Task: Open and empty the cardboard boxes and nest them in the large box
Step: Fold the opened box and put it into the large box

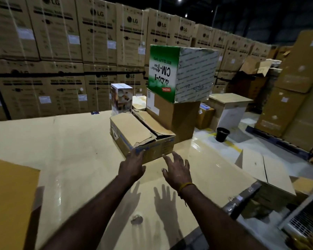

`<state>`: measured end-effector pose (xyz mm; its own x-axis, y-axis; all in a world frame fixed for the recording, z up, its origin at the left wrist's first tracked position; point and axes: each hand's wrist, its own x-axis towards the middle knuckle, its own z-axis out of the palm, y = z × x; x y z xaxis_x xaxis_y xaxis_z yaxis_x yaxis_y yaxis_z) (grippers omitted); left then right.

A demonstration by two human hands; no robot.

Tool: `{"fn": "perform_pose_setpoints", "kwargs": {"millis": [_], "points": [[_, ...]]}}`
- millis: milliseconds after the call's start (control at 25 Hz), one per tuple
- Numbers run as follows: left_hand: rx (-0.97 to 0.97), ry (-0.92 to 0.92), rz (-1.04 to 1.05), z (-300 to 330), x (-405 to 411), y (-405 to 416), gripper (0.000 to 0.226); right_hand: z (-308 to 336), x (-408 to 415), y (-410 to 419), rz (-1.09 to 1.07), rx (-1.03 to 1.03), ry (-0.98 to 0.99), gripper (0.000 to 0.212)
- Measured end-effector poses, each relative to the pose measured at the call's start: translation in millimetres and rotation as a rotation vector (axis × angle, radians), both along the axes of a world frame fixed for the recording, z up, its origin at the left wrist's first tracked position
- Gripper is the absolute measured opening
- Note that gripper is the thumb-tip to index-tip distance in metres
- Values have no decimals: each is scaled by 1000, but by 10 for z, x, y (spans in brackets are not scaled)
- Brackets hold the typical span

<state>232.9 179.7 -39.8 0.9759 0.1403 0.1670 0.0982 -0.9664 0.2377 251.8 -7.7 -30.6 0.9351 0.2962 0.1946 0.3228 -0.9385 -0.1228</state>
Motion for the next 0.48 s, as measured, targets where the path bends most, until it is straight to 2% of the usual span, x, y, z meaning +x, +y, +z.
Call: {"fn": "perform_pose_setpoints", "kwargs": {"millis": [280,480], "points": [[-44,20,27,-394,898,70,70,-230,890,64,17,-47,112,59],[-33,51,56,-492,1346,75,75,-350,1405,132,36,-84,189,67]]}}
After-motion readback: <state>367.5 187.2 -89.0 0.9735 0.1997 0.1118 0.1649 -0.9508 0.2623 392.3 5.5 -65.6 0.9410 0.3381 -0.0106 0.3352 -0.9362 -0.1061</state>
